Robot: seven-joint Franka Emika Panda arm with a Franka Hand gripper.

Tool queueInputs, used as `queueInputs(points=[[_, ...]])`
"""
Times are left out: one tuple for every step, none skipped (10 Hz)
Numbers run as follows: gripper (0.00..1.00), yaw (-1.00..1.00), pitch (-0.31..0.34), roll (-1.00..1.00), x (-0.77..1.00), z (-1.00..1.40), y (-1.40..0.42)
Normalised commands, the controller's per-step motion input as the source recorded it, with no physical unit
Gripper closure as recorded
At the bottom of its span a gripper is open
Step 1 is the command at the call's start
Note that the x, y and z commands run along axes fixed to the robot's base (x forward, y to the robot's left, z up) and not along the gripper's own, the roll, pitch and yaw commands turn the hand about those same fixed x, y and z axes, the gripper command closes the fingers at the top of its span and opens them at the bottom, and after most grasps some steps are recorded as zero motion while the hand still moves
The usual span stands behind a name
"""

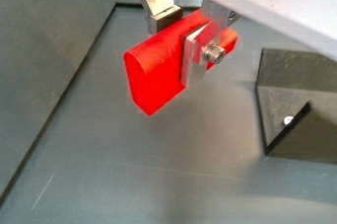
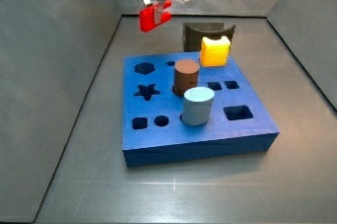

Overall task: Pick up the square-circle object. Move up. Place the square-circle object on the fixture. Regrasp the square-circle object. Move to above the board. Insert the square-circle object.
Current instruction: Place the square-circle object on the fixture.

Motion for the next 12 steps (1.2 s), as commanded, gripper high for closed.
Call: queueInputs(points=[[1.0, 0.0, 0.011, 0.01, 0.0, 1.0, 0.0], [1.0, 0.0, 0.019, 0.01, -0.01, 1.0, 0.0], [1.0, 0.0, 0.021, 0.02, -0.01, 1.0, 0.0], [1.0, -0.01, 0.029, 0.03, -0.02, 1.0, 0.01], [1.0, -0.01, 0.033, 0.03, -0.02, 0.99, 0.01], [1.0, -0.01, 0.046, 0.04, -0.01, 0.76, 0.01], [1.0, -0.01, 0.051, 0.04, -0.01, 0.64, 0.01], [1.0, -0.01, 0.068, 0.04, 0.0, 0.41, 0.01], [1.0, -0.01, 0.079, 0.05, 0.01, 0.24, 0.02], [1.0, 1.0, 0.037, -0.08, 1.0, -0.28, 0.02], [1.0, 1.0, 0.037, -0.08, 1.0, -0.32, 0.02], [1.0, 1.0, 0.038, -0.09, 1.0, -0.27, 0.01]])
